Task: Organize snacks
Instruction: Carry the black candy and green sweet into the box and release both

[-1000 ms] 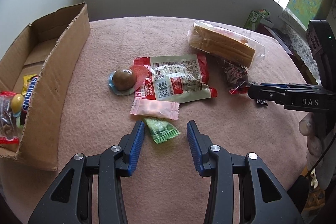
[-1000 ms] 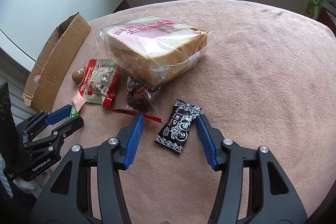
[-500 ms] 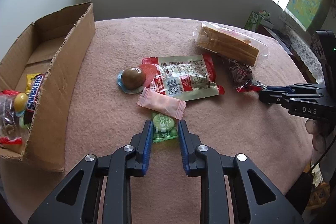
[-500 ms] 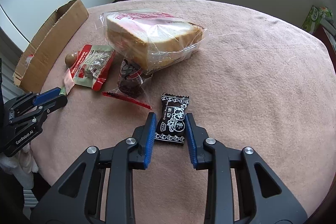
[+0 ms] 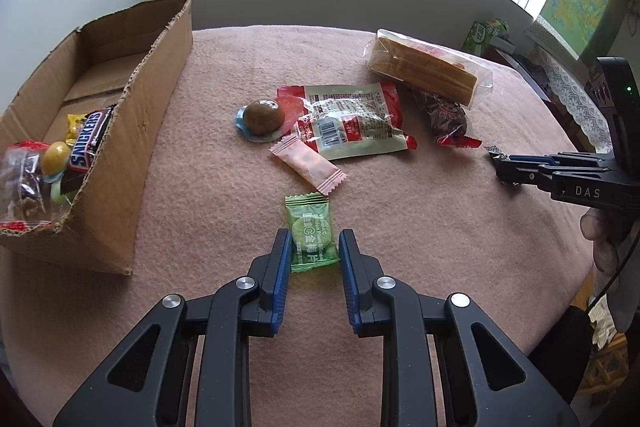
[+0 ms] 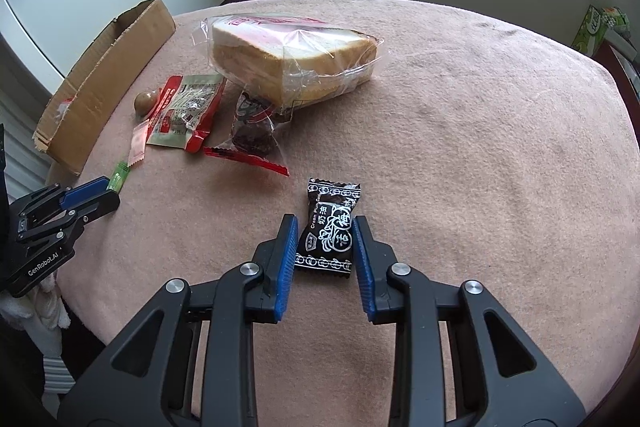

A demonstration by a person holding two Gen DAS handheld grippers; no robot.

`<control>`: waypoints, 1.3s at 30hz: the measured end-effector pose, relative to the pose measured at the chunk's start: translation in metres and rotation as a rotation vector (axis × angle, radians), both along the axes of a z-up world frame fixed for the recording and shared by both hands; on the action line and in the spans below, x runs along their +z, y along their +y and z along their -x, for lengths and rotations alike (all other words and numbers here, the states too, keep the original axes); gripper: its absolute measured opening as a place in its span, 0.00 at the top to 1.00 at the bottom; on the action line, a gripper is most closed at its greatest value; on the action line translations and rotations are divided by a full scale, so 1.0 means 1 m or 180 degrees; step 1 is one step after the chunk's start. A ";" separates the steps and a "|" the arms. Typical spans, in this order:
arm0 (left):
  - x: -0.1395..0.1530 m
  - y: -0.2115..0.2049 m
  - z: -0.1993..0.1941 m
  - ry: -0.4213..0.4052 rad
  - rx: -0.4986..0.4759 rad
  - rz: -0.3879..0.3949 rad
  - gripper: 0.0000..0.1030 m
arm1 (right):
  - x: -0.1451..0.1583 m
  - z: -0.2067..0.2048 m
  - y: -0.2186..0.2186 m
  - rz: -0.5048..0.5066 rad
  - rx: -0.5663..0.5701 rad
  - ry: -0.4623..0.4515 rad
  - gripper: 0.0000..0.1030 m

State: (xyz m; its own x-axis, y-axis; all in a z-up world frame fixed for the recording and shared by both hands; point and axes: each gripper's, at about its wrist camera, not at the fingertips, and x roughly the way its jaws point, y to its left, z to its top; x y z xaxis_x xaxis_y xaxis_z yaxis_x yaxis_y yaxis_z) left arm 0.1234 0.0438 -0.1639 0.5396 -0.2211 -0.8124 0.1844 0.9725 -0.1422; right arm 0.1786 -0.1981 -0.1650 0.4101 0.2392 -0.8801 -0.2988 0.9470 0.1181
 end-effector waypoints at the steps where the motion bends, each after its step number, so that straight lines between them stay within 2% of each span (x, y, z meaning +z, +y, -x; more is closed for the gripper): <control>1: 0.000 -0.005 -0.001 -0.0011 -0.0005 -0.0037 0.78 | 0.000 0.001 0.000 0.0008 -0.0006 -0.0008 0.72; 8: 0.013 -0.004 -0.001 -0.0089 0.0027 0.0085 0.78 | 0.011 0.011 0.003 -0.0078 0.0004 -0.0071 0.72; 18: 0.047 0.017 0.004 -0.0355 0.0122 0.0107 0.78 | 0.053 0.018 0.026 -0.0227 0.0189 -0.0305 0.72; 29: 0.071 0.077 0.000 -0.0578 0.0498 0.0070 0.79 | 0.091 -0.001 0.105 -0.0407 0.0578 -0.0542 0.72; 39: 0.078 0.127 -0.007 -0.0652 0.0771 -0.0016 0.79 | 0.103 -0.024 0.192 -0.0541 0.0888 -0.0529 0.72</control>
